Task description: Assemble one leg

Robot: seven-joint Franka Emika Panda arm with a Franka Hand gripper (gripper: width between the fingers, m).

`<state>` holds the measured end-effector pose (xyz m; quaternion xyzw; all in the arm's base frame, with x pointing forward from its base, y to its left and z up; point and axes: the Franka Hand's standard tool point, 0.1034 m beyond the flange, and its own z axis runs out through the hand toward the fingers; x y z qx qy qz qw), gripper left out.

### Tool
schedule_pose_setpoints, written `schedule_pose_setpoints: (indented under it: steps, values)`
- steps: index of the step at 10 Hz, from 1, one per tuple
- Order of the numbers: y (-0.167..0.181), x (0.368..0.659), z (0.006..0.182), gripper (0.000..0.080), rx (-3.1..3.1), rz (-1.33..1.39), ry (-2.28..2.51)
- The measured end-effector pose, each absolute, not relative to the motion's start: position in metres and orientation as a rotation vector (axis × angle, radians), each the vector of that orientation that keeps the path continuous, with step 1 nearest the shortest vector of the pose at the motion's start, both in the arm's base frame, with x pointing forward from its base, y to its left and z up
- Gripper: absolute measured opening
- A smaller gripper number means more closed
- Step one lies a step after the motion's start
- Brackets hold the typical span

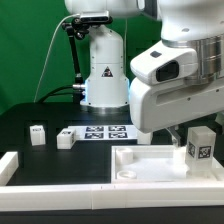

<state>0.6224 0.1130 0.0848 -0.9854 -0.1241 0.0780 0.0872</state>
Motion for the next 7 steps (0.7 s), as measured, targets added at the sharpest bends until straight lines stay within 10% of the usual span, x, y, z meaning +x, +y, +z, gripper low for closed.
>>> schedule_pose_setpoints:
  steps: [2,7]
  values:
    - [0.1115,0.6226,0.0845,0.0291,-2.936,0.233,-0.367]
    - [0.1123,0.6215,0.0834,0.0291,-2.97,0.254,-0.057]
